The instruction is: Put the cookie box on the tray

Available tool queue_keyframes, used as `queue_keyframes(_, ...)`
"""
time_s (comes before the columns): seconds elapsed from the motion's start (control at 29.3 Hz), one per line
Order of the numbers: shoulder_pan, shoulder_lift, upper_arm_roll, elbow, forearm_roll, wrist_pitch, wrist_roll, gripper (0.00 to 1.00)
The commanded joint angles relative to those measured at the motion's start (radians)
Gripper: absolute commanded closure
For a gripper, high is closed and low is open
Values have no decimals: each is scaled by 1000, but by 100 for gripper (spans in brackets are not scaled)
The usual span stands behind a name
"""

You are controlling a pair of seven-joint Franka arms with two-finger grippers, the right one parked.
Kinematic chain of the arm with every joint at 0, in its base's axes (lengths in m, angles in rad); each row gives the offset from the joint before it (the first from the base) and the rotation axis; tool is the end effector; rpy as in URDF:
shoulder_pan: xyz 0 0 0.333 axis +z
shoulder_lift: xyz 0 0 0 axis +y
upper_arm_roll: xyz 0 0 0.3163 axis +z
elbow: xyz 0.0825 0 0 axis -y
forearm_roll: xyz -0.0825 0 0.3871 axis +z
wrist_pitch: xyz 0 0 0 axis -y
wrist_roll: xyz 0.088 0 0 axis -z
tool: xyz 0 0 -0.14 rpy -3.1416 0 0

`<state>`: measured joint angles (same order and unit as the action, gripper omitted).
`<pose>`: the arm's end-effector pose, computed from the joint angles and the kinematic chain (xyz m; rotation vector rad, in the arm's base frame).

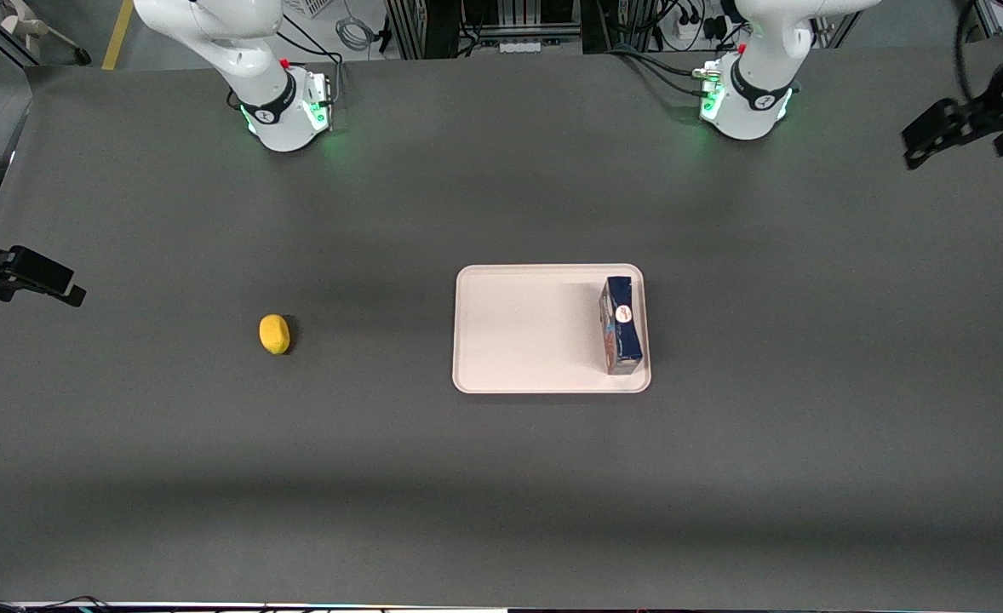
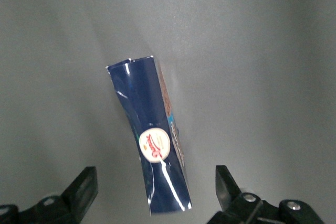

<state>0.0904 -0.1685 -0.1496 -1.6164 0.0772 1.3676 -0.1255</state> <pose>0.4788 -0.0231 0.6412 -3.0288 -0.1241 0.1099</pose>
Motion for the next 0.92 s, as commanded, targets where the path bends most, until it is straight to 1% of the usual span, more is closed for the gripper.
queue_keyframes(0.0, -3, -115, 38, -198, -25, 96, 60, 0)
queue_keyframes(0.14, -1, -192, 41, -354, -28, 220, 60, 0)
queue_keyframes(0.24, -3, -220, 61, -418, -33, 275, 60, 0)
queue_keyframes(0.34, -3, -218, 65, -422, -51, 281, 61, 0)
queue_keyframes(0.68, -5, -207, 68, -402, -62, 275, 64, 0)
queue_keyframes(0.89, -5, -198, 70, -388, -89, 263, 64, 0)
